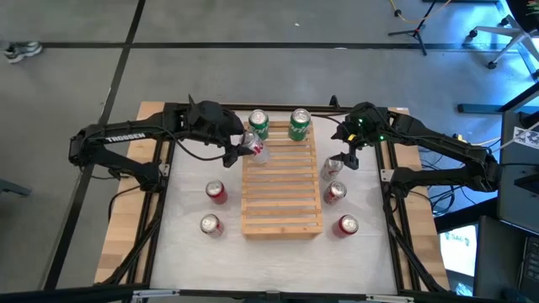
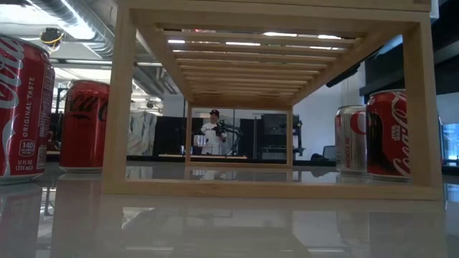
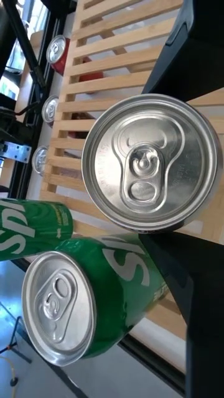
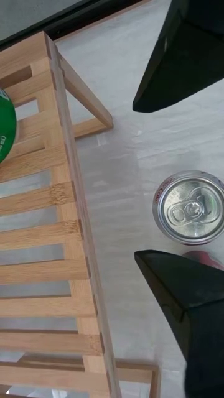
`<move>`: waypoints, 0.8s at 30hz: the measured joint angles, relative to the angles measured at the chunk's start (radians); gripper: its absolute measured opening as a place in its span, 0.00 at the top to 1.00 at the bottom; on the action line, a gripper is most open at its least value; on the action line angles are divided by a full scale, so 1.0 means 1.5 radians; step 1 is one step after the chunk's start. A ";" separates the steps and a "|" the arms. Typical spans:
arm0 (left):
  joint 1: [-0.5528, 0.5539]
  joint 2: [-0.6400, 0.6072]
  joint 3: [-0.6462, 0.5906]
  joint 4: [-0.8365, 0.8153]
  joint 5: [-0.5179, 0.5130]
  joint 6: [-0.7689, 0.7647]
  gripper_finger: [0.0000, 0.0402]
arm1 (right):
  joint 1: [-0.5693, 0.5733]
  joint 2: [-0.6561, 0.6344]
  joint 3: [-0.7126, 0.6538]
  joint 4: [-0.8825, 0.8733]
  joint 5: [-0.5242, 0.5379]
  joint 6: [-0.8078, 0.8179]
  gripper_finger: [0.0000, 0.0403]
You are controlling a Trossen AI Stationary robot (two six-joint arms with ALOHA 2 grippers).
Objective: Place canned beverage on shelf
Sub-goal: Put the left red and silver soda can on the shelf
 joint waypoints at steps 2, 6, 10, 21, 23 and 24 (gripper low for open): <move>0.000 0.000 0.000 0.000 0.000 0.000 0.29 | 0.000 0.000 0.000 0.000 0.000 0.000 0.07; 0.000 0.000 0.000 0.000 0.000 0.000 0.29 | 0.000 0.000 0.000 0.000 0.000 0.000 0.07; 0.000 0.000 0.000 0.000 -0.005 0.000 0.29 | 0.000 0.000 0.000 0.000 0.000 0.000 0.07; 0.000 0.000 0.000 0.001 -0.011 -0.001 0.20 | 0.000 0.000 0.000 0.000 0.000 0.000 0.07; 0.000 -0.001 0.000 0.007 -0.009 -0.002 0.19 | 0.000 0.000 0.000 0.000 0.000 0.000 0.07; -0.001 -0.002 0.000 0.007 -0.009 -0.002 0.19 | 0.000 0.000 0.000 0.000 0.000 0.000 0.07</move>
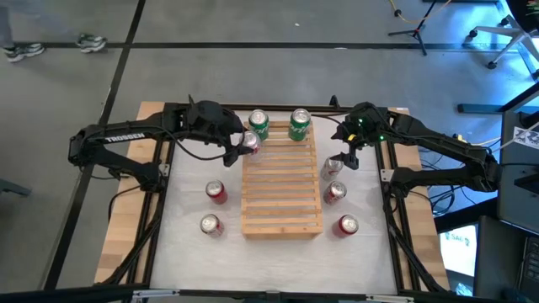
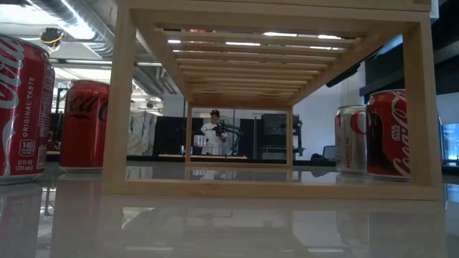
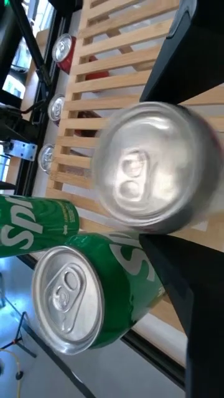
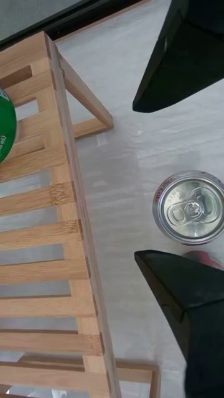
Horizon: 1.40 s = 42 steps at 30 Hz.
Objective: Place canned beverage on shelf
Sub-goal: Put the left red and silver soda can on the shelf
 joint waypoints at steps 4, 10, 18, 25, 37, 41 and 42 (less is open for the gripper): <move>0.000 0.000 0.000 -0.001 0.000 0.000 0.18 | 0.000 0.000 0.000 0.000 0.000 0.000 0.07; 0.000 0.000 0.000 -0.004 -0.001 0.000 0.18 | 0.000 0.000 0.000 0.000 0.000 0.000 0.07; 0.000 0.001 0.000 0.004 -0.001 0.001 0.18 | 0.000 0.000 0.000 0.000 0.000 0.000 0.07; 0.000 0.001 0.000 0.014 -0.001 0.020 0.18 | 0.000 0.000 0.000 0.000 0.000 0.000 0.07; 0.001 -0.011 0.000 0.044 -0.002 0.020 0.18 | 0.000 0.000 0.000 0.000 0.000 0.000 0.07; 0.001 -0.037 0.000 0.048 -0.001 0.020 0.18 | 0.000 0.000 0.000 0.000 0.000 0.000 0.07; 0.001 -0.045 0.000 0.047 -0.001 0.020 0.18 | 0.000 0.000 0.000 0.000 0.000 0.000 0.07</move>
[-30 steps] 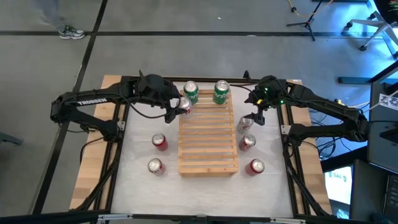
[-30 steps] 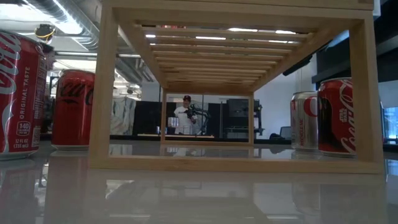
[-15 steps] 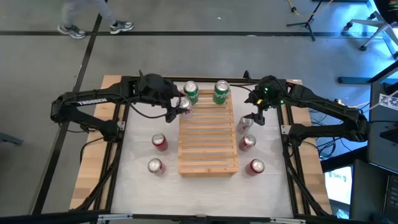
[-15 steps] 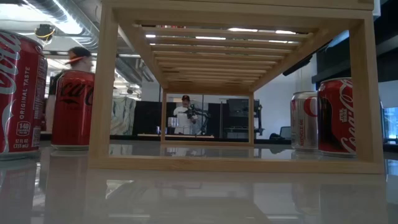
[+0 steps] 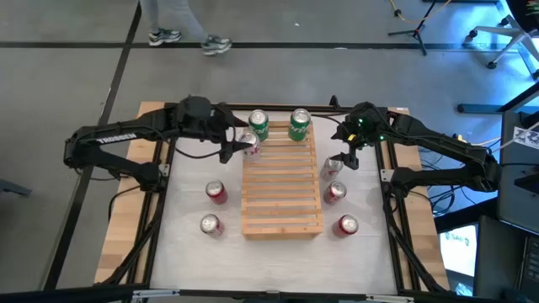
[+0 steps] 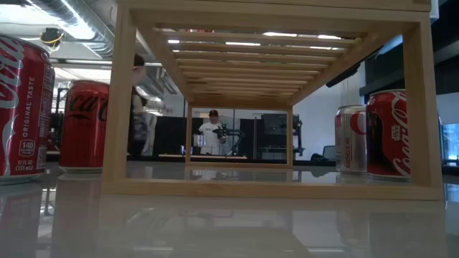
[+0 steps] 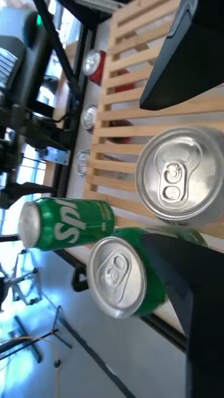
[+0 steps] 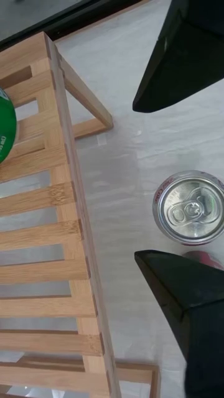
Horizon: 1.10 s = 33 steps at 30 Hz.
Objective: Place canned beverage on shelf
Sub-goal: Put the left red and silver soda can on the shelf
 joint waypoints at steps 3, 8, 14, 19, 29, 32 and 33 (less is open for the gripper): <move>0.000 -0.025 0.000 -0.002 0.000 0.000 0.18 | 0.000 0.000 0.000 0.000 0.000 0.000 0.07; 0.000 -0.063 0.000 -0.004 0.001 -0.001 0.18 | 0.000 0.000 0.000 0.000 0.000 0.000 0.07; -0.001 -0.093 0.000 -0.044 0.011 -0.004 0.18 | 0.000 0.000 0.000 0.000 0.000 0.000 0.07; -0.001 -0.110 0.000 -0.161 -0.043 -0.005 0.19 | 0.000 0.000 0.000 0.000 0.000 0.000 0.07; -0.001 -0.108 -0.086 -0.222 -0.046 -0.024 0.39 | 0.000 0.000 0.000 0.000 0.000 0.000 0.07; -0.001 -0.108 -0.137 -0.165 -0.046 -0.025 0.46 | 0.000 0.000 0.000 0.000 0.000 0.000 0.07; -0.001 -0.108 -0.152 -0.145 -0.046 -0.025 0.48 | 0.000 0.000 0.000 0.000 0.000 0.000 0.07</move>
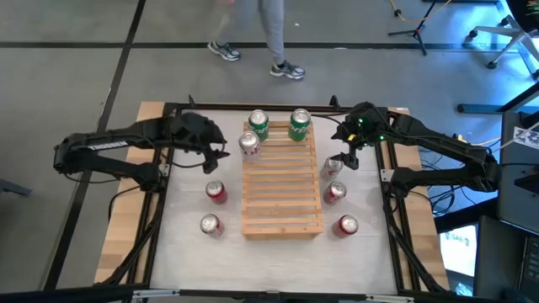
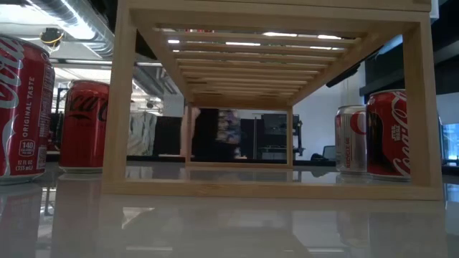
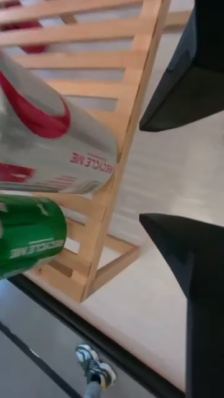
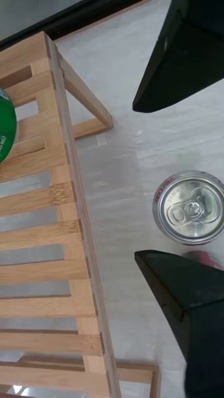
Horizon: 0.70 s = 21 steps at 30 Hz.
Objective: Place canned beverage on shelf
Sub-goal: Put the left red and silver soda can on the shelf
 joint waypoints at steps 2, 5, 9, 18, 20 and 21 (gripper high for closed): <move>0.000 0.000 -0.026 0.046 0.000 0.001 0.51 | 0.000 0.000 0.000 0.000 0.000 0.000 0.07; 0.000 0.000 -0.058 0.091 0.000 0.001 0.55 | 0.000 0.000 0.000 0.000 0.000 0.000 0.07; 0.000 0.000 -0.085 0.142 0.002 0.000 0.58 | 0.000 0.000 0.000 0.000 0.000 0.000 0.07; 0.000 0.000 -0.100 0.224 0.003 0.000 0.59 | 0.000 0.000 0.000 0.000 0.002 0.000 0.07; 0.000 0.000 -0.100 0.233 0.003 0.000 0.59 | 0.000 0.000 0.000 0.000 0.002 0.000 0.07; 0.000 0.000 -0.100 0.235 0.003 0.000 0.59 | 0.000 0.000 0.000 0.000 0.002 0.000 0.07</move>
